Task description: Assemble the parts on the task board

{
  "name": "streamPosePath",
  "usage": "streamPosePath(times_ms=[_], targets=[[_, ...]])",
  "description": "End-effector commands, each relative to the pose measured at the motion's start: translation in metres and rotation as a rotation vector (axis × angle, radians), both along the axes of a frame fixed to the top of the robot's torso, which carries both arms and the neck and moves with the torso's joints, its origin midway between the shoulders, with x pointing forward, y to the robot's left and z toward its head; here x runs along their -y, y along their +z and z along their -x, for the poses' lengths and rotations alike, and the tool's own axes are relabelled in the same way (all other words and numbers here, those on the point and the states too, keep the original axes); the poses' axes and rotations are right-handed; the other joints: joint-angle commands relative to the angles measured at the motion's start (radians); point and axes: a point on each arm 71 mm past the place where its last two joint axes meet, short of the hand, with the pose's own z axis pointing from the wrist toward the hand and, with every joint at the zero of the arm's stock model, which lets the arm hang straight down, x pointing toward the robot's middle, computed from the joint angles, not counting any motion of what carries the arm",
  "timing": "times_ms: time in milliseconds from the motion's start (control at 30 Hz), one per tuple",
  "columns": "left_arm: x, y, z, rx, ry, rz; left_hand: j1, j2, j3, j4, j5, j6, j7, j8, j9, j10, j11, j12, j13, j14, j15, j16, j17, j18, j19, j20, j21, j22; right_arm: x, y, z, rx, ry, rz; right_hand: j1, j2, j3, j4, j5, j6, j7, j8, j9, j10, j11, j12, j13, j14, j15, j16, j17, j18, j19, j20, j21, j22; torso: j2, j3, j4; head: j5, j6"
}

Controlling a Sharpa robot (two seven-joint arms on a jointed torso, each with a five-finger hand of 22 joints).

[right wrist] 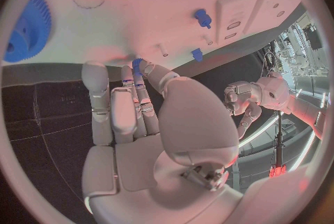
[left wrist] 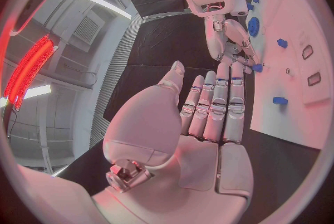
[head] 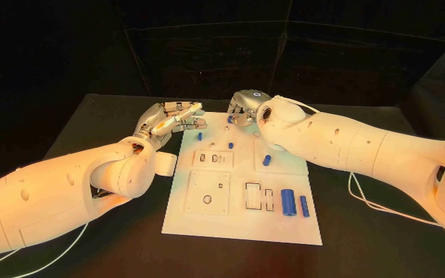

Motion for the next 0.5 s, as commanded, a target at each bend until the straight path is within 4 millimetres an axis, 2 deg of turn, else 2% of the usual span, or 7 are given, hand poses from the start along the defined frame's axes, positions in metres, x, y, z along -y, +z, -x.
streamPosePath(times_ms=[33, 300, 400, 500], targets=[[0.001, 0.002, 0.0, 0.009, -0.011, 0.003, 0.002, 0.001, -0.003, -0.004, 0.003, 0.01, 0.0, -0.003, -0.001, 0.009, -0.001, -0.006, 0.0, 0.006, 0.0, -0.006, 0.001, 0.013, 0.009, -0.001, 0.003, -0.001, -0.001, 0.002, 0.0, -0.004, 0.006, -0.005, -0.001, -0.017, 0.003, 0.004, -0.006, -0.022, -0.002, -0.002, 0.0, -0.014, 0.0, -0.003, -0.002, 0.027, 0.005, 0.004, 0.0, -0.01, -0.005, 0.004, 0.001, -0.004, 0.0, -0.0003, -0.0002, 0.001, 0.0], [0.0, 0.001, -0.001, 0.008, -0.009, 0.001, 0.002, 0.001, -0.003, -0.004, 0.003, 0.01, 0.0, -0.003, -0.001, 0.009, -0.001, -0.006, 0.0, 0.006, 0.0, -0.006, 0.001, 0.013, 0.009, -0.001, 0.003, -0.001, 0.0, 0.004, 0.0, 0.012, 0.009, -0.027, -0.013, -0.035, -0.005, 0.017, -0.014, -0.038, -0.002, 0.0, 0.003, -0.031, 0.002, -0.001, -0.002, 0.026, 0.007, 0.006, -0.002, -0.008, -0.01, 0.007, 0.001, -0.007, 0.001, 0.0, -0.0019, 0.0, 0.002], [-0.001, 0.001, 0.0, 0.007, -0.008, 0.0, 0.002, 0.001, -0.003, -0.004, 0.003, 0.01, 0.0, -0.003, -0.001, 0.009, -0.001, -0.006, 0.0, 0.006, 0.0, -0.006, 0.001, 0.013, 0.009, -0.001, 0.003, -0.001, 0.005, 0.006, 0.002, 0.028, 0.004, -0.041, -0.021, -0.046, -0.017, 0.024, -0.019, -0.045, -0.001, 0.001, 0.003, -0.036, 0.002, 0.001, -0.001, 0.025, 0.008, 0.006, -0.003, -0.008, -0.012, 0.007, 0.001, -0.008, 0.001, 0.0006, -0.003, 0.0, 0.005], [-0.001, 0.001, -0.001, 0.007, -0.007, 0.0, 0.002, 0.001, -0.003, -0.004, 0.003, 0.01, 0.0, -0.003, -0.001, 0.009, -0.001, -0.006, 0.0, 0.006, 0.0, -0.006, 0.001, 0.013, 0.009, -0.001, 0.003, -0.001, 0.013, 0.009, 0.004, 0.043, -0.006, -0.055, -0.022, -0.047, -0.021, 0.029, -0.017, -0.042, 0.0, 0.003, 0.004, -0.034, 0.003, 0.004, 0.0, 0.023, 0.008, 0.003, -0.01, -0.008, -0.011, 0.008, 0.003, -0.007, 0.001, 0.0013, -0.0035, -0.002, 0.008]])
